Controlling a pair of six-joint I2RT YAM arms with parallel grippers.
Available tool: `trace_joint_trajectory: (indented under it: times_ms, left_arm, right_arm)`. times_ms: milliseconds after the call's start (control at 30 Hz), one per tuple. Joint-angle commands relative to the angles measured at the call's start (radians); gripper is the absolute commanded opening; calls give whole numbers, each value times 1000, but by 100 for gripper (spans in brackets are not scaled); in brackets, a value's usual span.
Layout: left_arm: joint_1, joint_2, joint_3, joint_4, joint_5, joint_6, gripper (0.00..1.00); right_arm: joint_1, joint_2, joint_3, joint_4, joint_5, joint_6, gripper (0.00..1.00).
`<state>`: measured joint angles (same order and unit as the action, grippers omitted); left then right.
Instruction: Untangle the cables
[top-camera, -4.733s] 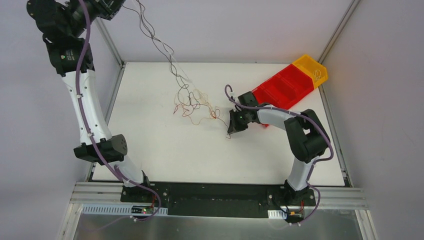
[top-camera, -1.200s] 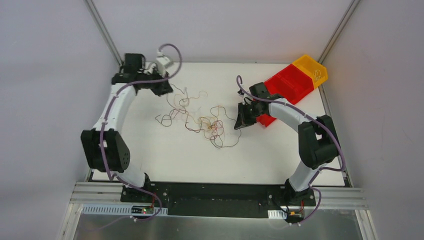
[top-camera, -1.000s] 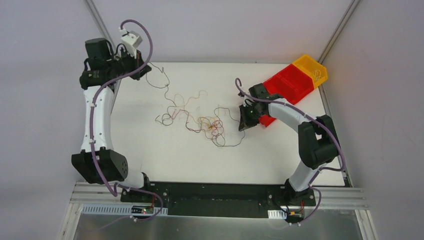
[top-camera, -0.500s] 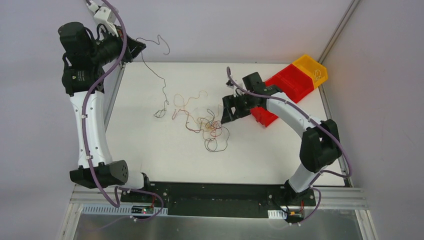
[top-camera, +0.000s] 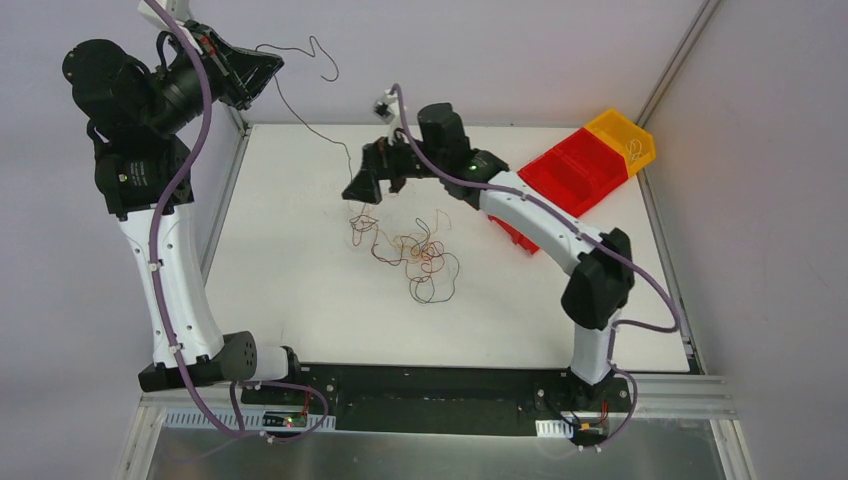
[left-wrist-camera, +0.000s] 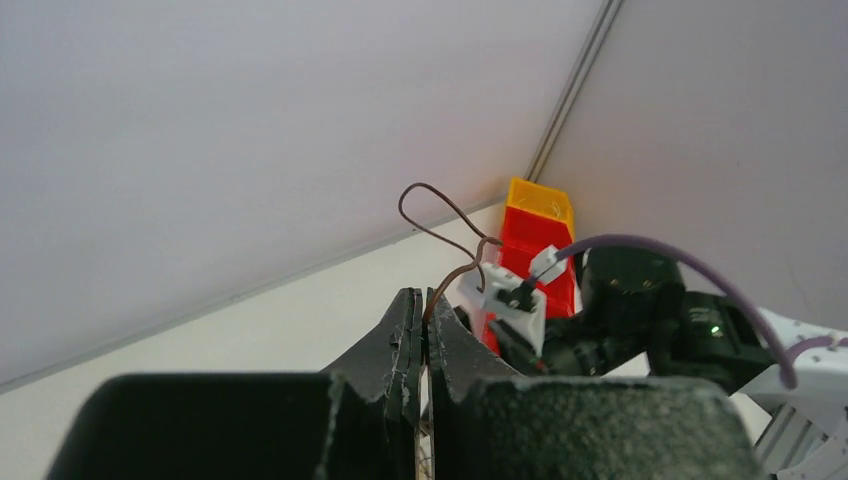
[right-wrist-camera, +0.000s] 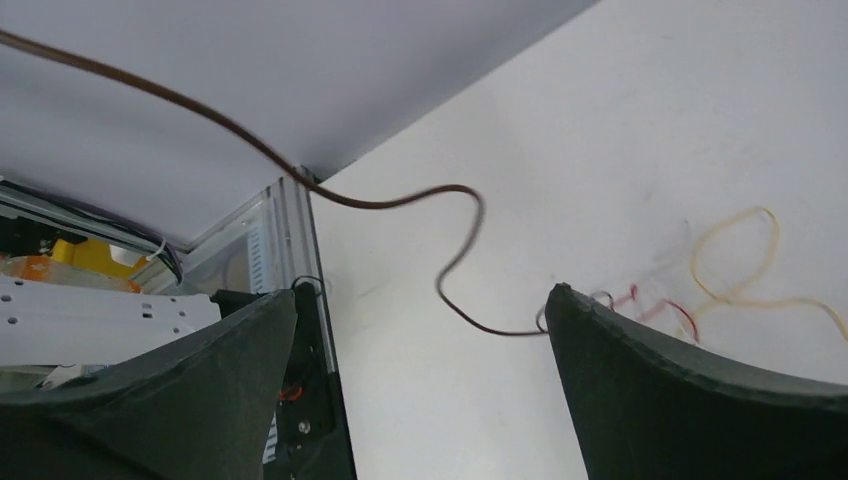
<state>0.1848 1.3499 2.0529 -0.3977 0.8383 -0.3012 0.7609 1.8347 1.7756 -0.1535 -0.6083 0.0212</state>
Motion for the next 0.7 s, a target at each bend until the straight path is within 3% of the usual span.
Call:
trace_joint_trajectory:
  times_ms: [0, 33, 67, 100, 167, 200, 233, 367, 533, 600, 633, 667]
  left_arm:
    - [6, -4, 23, 115, 31, -169, 0]
    - [6, -4, 24, 125, 29, -181, 0]
    - [6, -6, 24, 131, 26, -186, 0]
    - [7, -8, 24, 133, 22, -190, 0]
    - [8, -18, 16, 135, 3, -189, 0]
    - [7, -25, 11, 135, -10, -183, 0]
    - [8, -32, 3, 134, -26, -174, 0]
    - [11, -60, -64, 109, -111, -115, 0]
    - [13, -85, -241, 5, -256, -19, 0]
    - [15, -81, -297, 8, -233, -41, 0]
    - [15, -75, -299, 30, -186, -76, 0]
    - [14, -70, -300, 81, -127, -128, 0]
  right_arm:
    - [78, 156, 178, 144, 0, 91, 99]
    - [86, 183, 207, 142, 7, 91, 100]
    - [91, 199, 219, 142, 19, 89, 92]
    - [92, 207, 219, 143, 37, 84, 78]
    - [88, 194, 183, 145, 102, 76, 40]
    - [83, 175, 139, 149, 110, 73, 16]
    - [80, 153, 107, 168, 109, 74, 2]
    - [79, 37, 61, 211, 83, 114, 0]
    - [79, -67, 176, 225, 63, 222, 0]
    - [79, -87, 213, 187, 67, 197, 0]
    - [77, -90, 224, 149, 66, 166, 2]
    - [77, -94, 219, 104, 71, 135, 18]
